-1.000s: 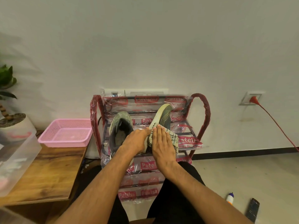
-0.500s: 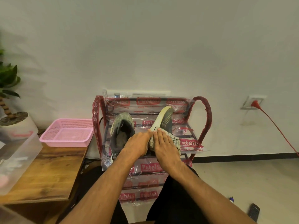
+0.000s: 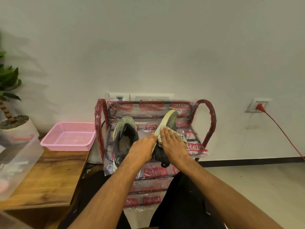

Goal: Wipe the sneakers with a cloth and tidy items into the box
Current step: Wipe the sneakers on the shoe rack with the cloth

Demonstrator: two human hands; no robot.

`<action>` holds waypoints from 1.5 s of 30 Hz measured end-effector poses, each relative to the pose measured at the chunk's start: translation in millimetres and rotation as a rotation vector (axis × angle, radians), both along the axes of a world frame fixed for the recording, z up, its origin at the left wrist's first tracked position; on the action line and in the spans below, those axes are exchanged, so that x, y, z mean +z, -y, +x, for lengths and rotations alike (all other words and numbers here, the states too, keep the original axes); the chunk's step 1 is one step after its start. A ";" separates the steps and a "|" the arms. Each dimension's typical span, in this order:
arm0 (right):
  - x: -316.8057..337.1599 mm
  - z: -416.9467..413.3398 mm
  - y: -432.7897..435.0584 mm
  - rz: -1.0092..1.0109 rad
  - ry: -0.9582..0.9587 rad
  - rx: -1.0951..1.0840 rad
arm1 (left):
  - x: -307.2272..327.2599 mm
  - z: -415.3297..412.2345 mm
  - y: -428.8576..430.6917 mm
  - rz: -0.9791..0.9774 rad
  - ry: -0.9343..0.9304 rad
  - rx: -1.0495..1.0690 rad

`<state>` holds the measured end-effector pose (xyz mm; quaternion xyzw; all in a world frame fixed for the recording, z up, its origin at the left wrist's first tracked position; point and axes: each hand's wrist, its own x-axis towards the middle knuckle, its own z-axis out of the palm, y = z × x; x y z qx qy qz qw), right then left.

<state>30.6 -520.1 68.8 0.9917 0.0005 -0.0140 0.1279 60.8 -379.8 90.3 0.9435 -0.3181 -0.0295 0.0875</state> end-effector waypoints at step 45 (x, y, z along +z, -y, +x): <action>43.6 -55.3 34.2 0.896 0.170 -0.245 | -20.1 9.1 11.9 0.162 0.414 -0.277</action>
